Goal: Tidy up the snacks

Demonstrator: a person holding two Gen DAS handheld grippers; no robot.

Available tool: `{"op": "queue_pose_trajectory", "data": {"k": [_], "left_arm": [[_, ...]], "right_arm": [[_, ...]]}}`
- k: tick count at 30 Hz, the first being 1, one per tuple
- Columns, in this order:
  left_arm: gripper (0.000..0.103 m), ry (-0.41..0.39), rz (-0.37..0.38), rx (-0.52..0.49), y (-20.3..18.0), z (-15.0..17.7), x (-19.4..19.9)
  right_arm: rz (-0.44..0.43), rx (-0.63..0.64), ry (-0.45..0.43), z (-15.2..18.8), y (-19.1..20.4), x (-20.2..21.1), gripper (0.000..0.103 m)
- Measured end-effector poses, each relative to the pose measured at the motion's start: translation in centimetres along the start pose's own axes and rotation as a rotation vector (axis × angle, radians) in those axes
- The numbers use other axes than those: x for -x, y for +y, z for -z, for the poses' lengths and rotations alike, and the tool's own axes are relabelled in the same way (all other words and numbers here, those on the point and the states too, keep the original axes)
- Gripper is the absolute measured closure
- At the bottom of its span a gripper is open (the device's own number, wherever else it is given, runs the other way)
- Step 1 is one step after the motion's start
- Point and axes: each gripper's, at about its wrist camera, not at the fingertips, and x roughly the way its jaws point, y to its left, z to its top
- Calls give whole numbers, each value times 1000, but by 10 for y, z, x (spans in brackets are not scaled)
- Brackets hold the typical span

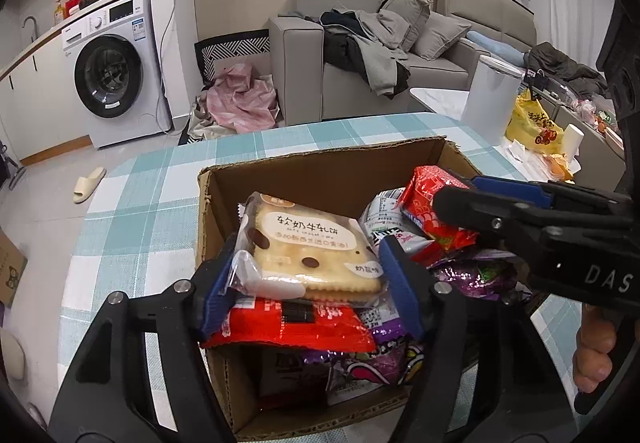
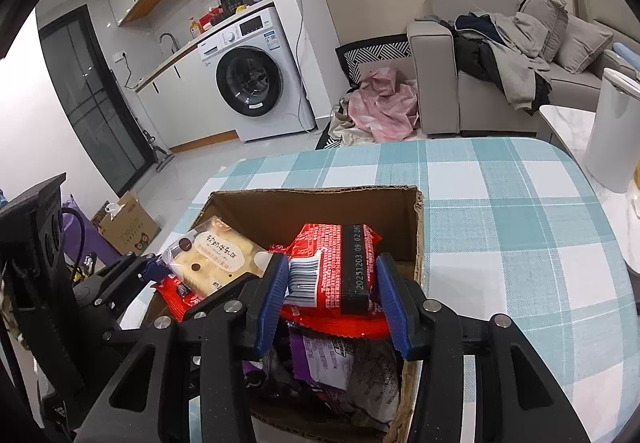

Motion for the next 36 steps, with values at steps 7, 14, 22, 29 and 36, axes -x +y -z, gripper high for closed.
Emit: {"op": "queue_pose_trajectory", "data": {"k": [7, 14, 22, 29, 36], "left_arm": [[19, -25, 25, 15, 1, 3, 25], [6, -79, 6, 33, 6, 5, 61], [1, -144, 11, 66, 16, 22, 104], [1, -162, -7, 70, 18, 42, 126], [1, -182, -25, 41, 11, 66, 135]], "right_arm": [[5, 32, -50, 2, 1, 25, 37], [-14, 81, -99, 6, 10, 49, 11], [-43, 118, -143, 19, 14, 71, 1], [-74, 127, -176, 34, 13, 85, 1], [-86, 154, -193, 55, 15, 89, 1]]}}
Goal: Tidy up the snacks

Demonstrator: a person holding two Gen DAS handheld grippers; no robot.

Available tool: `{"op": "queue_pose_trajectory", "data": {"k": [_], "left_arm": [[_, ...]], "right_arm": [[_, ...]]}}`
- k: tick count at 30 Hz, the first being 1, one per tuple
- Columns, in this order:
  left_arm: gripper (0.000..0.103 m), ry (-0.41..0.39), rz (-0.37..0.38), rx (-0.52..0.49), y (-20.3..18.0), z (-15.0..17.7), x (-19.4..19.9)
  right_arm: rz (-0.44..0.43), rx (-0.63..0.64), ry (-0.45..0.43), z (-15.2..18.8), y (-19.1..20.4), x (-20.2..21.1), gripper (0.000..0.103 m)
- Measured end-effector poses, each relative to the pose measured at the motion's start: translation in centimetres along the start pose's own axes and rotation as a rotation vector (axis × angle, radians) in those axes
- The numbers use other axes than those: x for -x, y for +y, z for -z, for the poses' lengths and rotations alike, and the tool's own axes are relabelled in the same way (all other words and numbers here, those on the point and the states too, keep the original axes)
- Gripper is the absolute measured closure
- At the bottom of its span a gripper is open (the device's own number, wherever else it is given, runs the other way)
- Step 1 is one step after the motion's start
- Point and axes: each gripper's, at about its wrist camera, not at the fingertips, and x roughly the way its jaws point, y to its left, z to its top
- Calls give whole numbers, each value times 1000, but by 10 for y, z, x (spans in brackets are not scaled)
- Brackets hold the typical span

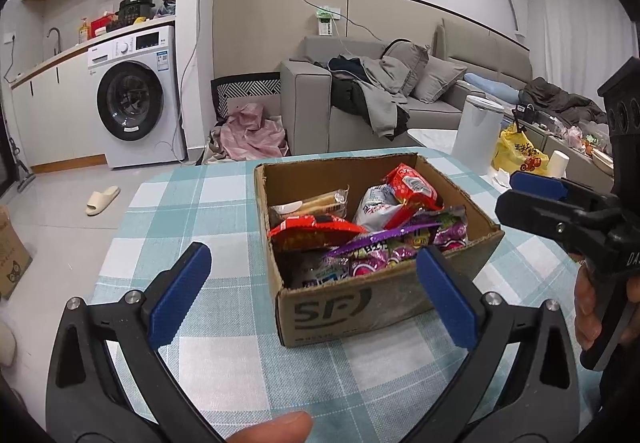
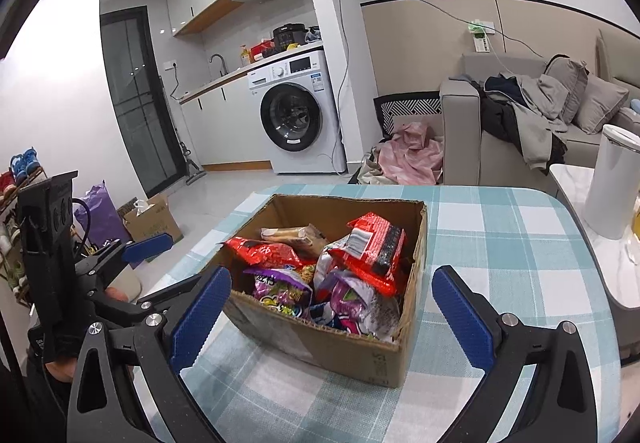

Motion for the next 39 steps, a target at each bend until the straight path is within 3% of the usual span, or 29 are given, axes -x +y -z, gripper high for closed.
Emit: {"op": "queue_pose_trajectory", "data": {"k": [20, 39], "left_arm": [[1, -91, -41, 28, 3, 45, 17], [1, -98, -45, 49, 8, 61, 12]], "right_arm": [[36, 79, -99, 57, 10, 8, 1], [49, 83, -138, 73, 2, 5, 1]]}}
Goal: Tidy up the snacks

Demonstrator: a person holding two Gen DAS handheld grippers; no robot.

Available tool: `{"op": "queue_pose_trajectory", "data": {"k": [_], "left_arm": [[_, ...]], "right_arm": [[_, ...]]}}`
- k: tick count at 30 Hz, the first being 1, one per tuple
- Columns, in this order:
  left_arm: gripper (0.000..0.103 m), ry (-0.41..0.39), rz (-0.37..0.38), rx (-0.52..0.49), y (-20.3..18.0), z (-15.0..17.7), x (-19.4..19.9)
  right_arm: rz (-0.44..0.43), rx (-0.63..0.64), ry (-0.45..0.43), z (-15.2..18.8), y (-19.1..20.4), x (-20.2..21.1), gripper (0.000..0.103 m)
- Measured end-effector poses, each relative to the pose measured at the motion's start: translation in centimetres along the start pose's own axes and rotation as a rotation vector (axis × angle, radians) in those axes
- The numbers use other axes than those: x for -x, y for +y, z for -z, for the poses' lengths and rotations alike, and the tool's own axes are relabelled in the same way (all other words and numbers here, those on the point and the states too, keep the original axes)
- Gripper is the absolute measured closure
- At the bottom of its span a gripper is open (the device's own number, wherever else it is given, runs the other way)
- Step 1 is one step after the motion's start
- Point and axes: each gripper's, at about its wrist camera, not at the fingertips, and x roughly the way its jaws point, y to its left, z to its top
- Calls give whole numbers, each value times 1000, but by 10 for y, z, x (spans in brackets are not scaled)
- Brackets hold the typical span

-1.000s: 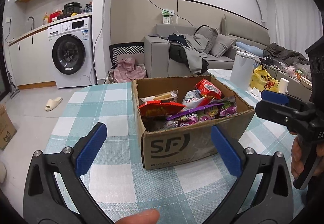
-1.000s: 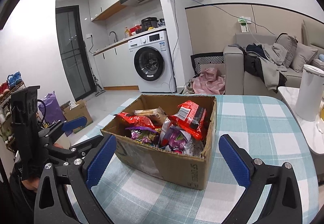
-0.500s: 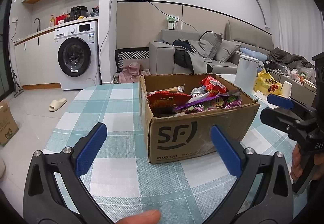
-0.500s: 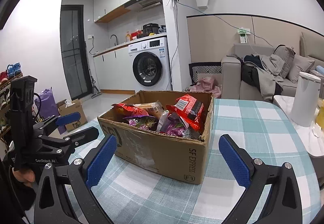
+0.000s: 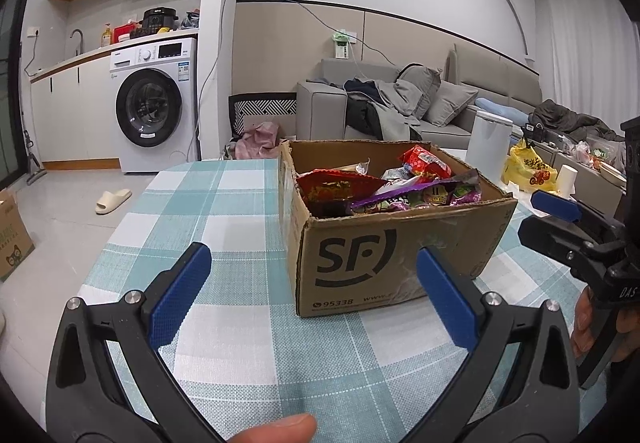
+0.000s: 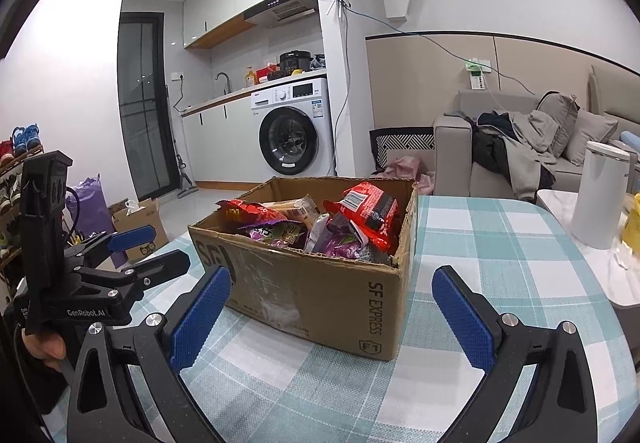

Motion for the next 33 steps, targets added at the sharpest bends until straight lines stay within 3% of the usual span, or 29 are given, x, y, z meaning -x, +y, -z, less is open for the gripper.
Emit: {"op": "queue_pose_trajectory", "data": {"k": [33], "left_arm": [[1, -8, -5, -4, 0, 2, -2]], "right_arm": [[-6, -19, -44, 5, 0, 9, 0]]}}
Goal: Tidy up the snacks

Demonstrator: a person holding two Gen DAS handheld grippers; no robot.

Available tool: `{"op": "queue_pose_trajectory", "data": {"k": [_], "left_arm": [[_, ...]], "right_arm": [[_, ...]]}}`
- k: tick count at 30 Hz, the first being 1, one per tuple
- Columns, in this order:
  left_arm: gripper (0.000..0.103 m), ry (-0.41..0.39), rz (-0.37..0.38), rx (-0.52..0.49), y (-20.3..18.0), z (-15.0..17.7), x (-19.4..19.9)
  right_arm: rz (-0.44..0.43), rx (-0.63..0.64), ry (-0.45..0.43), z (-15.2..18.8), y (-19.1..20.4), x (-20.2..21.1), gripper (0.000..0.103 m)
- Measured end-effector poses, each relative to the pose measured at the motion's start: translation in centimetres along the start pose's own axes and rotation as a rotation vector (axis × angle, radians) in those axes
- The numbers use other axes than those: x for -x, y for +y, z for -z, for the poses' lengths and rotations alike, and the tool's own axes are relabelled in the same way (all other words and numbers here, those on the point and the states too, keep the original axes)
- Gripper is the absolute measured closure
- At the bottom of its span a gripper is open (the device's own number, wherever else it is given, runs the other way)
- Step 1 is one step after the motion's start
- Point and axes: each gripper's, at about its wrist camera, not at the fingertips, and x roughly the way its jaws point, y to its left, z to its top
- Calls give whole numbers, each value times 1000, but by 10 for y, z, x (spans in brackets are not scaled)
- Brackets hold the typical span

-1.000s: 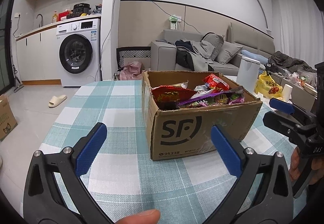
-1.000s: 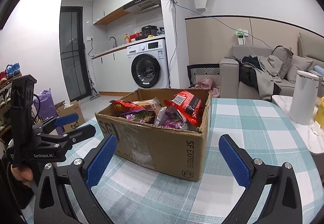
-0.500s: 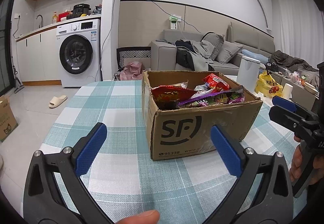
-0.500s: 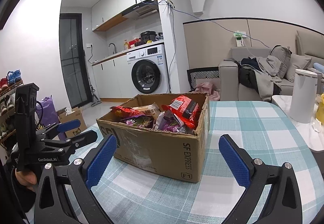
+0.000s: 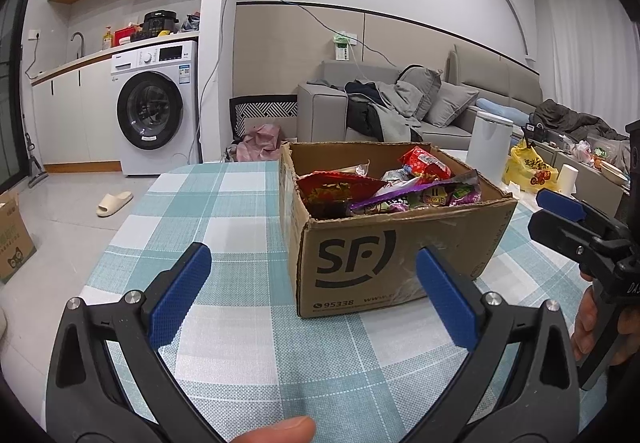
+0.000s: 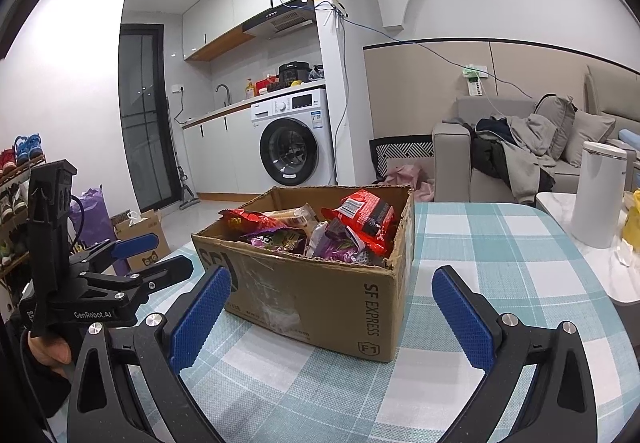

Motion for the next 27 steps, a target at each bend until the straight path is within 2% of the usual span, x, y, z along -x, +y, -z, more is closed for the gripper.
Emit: {"op": "queue_pose_trajectory", "data": {"k": [27], "left_arm": [[1, 2, 0, -2, -2, 1, 1]], "right_arm": [[-7, 13, -1, 1, 0, -2, 0]]}}
